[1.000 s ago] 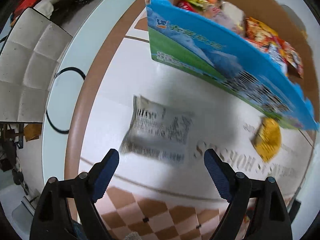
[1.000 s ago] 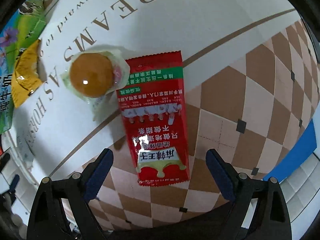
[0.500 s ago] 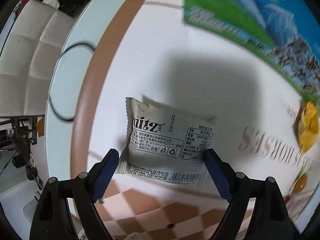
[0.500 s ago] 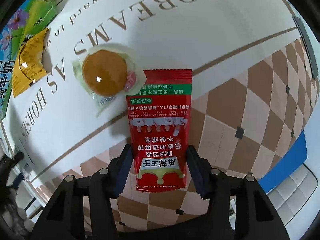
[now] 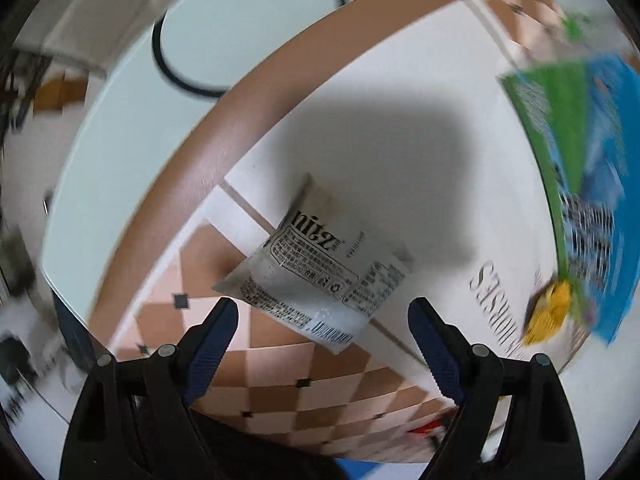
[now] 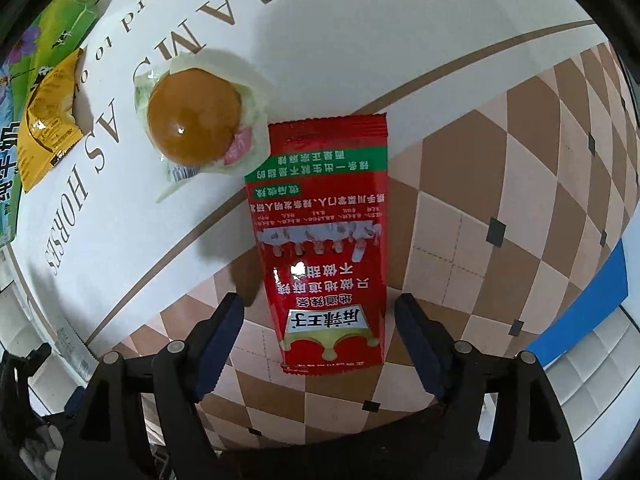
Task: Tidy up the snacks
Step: 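Grasp the red sauce sachet with the right tool while the left tool grasps the white Mitz bag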
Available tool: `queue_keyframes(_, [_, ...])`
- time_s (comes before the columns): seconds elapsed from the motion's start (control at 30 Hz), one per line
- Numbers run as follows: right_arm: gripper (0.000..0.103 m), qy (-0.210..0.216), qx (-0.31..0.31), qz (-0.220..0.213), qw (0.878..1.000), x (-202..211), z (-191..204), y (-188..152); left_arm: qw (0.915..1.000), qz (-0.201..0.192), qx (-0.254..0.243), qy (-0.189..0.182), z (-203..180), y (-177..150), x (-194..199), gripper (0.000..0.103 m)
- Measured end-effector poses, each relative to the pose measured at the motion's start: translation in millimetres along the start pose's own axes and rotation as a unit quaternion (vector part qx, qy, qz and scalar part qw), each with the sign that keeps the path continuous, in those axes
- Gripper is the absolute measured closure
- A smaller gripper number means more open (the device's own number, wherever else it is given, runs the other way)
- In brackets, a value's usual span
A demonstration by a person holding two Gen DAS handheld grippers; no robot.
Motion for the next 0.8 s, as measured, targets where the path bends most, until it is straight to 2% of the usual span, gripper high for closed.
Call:
queue_keyframes(0.1, [0.023, 0.001, -0.013, 0.004, 1.0, -1, 1, 3, 0.9992, 0.001, 0.039, 0.01, 11, 4, -11, 0.016])
queue_keyframes(0.27, [0.022, -0.007, -0.036, 0.012, 0.999, 6, 10, 14, 0.997, -0.008, 0.076, 0.011, 23, 12, -14, 0.013])
queue_keyframes(0.43, [0.022, 0.008, -0.092, 0.031, 0.995, -3, -10, 29, 0.9969, -0.016, 0.071, 0.03, 29, 20, -12, 0.013])
queue_keyframes(0.6, [0.022, 0.002, -0.092, 0.026, 0.995, 0, -11, 33, 0.996, -0.018, 0.082, 0.031, 37, 21, -16, 0.012])
queue_keyframes(0.7, [0.026, 0.003, -0.083, 0.021, 0.996, 3, -8, 33, 0.9969, -0.032, 0.057, 0.043, 30, 26, -18, 0.012])
queue_keyframes(0.73, [0.03, 0.001, -0.078, 0.019, 0.997, 5, -6, 32, 0.9975, -0.036, 0.039, 0.047, 11, 25, -13, 0.012])
queue_keyframes(0.8, [0.036, -0.005, -0.057, 0.012, 0.998, 9, 3, 33, 0.9972, -0.044, -0.012, 0.059, -1, 25, -16, 0.013])
Point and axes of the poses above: each gripper's, at about its wrist camera, not at the fingertips, and x roughly against the way its jaws point, z to its left, y to its top, the point moved 9 cm from there along -x, roughly the way its jaws point, and after that the axes turned 13 degrees about -y, right-handed, at the moved point
